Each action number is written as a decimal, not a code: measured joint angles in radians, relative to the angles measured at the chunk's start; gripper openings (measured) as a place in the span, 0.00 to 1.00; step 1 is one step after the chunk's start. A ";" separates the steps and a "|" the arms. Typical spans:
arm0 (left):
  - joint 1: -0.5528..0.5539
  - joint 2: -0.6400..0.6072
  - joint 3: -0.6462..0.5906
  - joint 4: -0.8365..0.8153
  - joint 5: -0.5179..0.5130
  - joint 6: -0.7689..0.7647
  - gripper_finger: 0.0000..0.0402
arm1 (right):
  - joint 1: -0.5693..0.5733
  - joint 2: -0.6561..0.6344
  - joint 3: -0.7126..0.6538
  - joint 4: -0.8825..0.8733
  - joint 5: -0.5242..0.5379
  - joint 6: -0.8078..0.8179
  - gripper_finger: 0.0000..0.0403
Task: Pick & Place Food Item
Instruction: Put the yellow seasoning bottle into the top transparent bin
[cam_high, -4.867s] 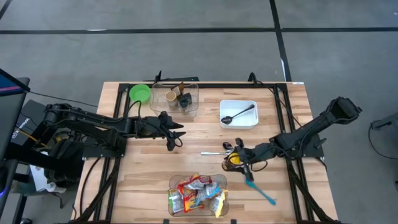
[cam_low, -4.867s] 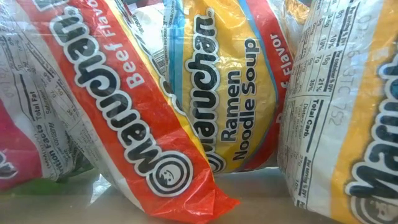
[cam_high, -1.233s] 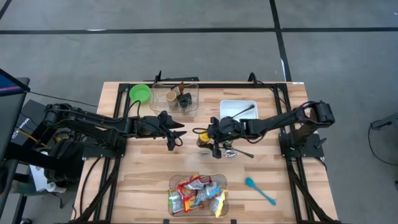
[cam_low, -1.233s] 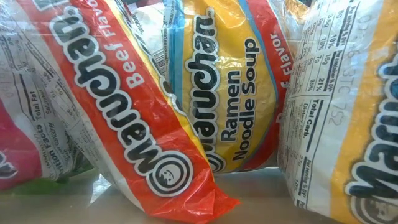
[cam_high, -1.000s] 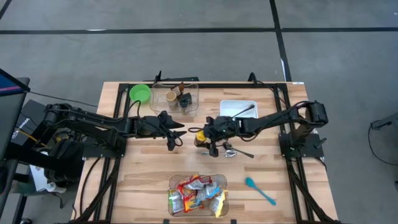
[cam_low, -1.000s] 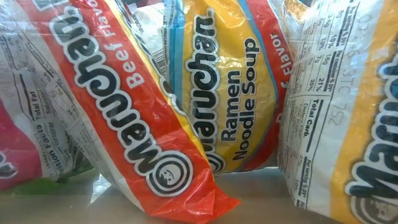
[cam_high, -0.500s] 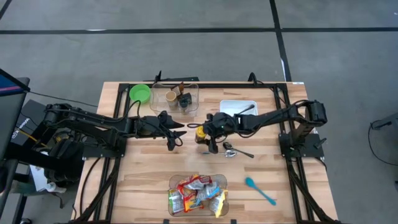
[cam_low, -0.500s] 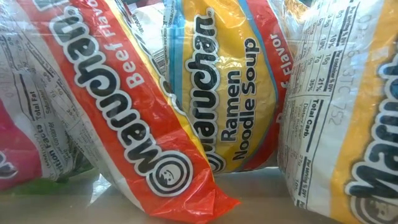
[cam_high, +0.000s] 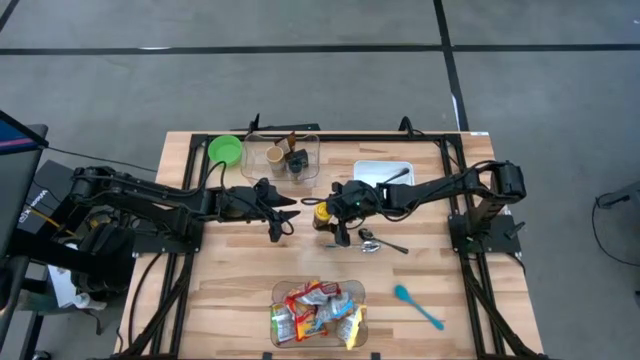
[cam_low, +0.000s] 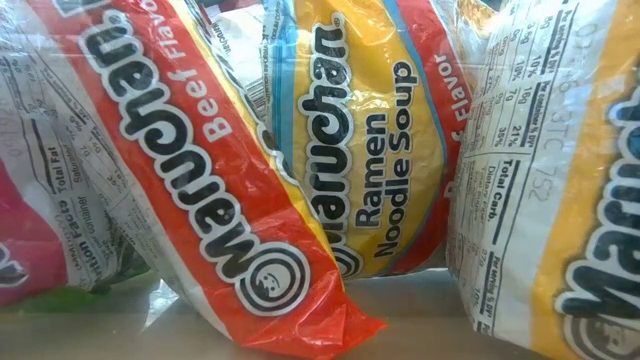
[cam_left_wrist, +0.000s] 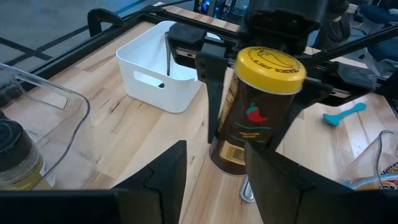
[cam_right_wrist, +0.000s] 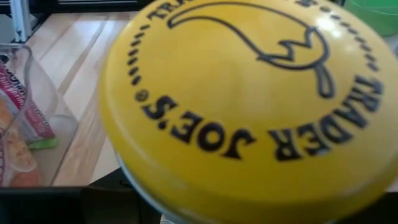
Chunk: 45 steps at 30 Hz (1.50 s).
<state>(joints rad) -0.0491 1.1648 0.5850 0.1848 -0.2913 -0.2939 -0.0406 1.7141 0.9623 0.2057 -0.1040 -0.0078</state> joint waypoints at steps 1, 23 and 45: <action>0.000 0.000 0.000 0.000 0.000 0.000 0.38 | 0.001 0.000 0.000 0.002 0.000 0.000 0.57; 0.000 0.000 0.000 0.281 0.000 -0.001 0.38 | 0.001 0.000 0.000 0.011 0.000 0.000 0.57; -0.051 0.096 0.000 0.140 0.098 0.208 0.38 | 0.001 0.000 -0.001 -0.021 0.000 0.000 0.57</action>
<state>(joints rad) -0.1005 1.2613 0.5850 0.3244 -0.1932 -0.0856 -0.0399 1.7138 0.9615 0.1846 -0.1040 -0.0078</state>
